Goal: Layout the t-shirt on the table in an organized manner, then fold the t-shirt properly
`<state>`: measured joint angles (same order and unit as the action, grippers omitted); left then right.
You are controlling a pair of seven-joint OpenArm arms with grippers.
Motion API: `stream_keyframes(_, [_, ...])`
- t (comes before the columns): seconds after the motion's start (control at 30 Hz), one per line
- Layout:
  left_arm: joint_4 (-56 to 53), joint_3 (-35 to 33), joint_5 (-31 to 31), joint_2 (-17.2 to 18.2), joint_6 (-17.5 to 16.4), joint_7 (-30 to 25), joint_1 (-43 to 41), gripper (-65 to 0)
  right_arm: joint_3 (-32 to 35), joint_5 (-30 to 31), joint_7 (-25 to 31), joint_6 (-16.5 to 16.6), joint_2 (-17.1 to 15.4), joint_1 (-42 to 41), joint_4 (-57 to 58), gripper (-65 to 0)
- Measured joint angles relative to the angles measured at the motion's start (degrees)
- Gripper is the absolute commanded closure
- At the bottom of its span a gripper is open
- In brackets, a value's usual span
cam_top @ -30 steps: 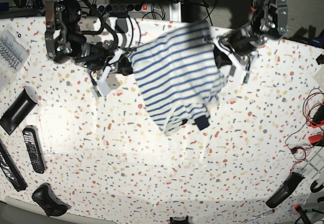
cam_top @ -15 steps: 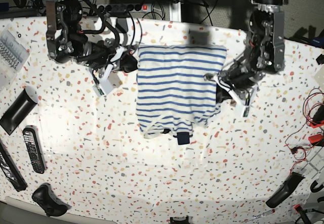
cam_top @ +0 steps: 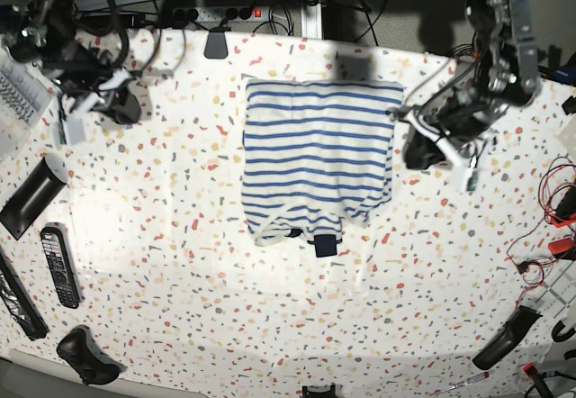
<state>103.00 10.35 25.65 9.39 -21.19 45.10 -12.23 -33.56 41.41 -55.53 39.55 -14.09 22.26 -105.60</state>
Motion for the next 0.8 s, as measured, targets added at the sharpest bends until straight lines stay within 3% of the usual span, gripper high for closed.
stream_keyframes(0.27, [9.2, 12.0, 0.1, 0.0, 0.0, 1.2, -16.2, 0.0, -11.8, 9.4, -7.5, 0.0, 0.1, 11.5, -4.5, 0.0])
stream_keyframes(0.37, [9.9, 16.9, 0.3, 0.0, -2.7, 0.3, -22.5, 0.0, -16.1, 10.7, -9.6, 0.0, 0.8, 15.1, -4.7, 0.0])
stream_keyframes(0.57, [9.9, 22.4, 4.5, 0.0, -3.9, 0.3, -33.6, 0.0, -20.5, 10.4, -10.1, 0.0, 5.2, 20.9, -4.7, 0.0])
stream_keyframes(0.7, [9.5, 22.2, 5.0, -0.2, -4.9, -0.5, -37.7, 0.0, -18.6, 4.9, -10.2, 0.0, 7.8, 23.1, -4.4, 0.0])
stream_keyframes(0.8, [4.5, 22.2, 5.3, 0.0, -6.0, -2.5, -38.1, 0.0, -15.3, 0.9, -9.9, 0.0, 7.9, 23.1, -2.1, 0.0])
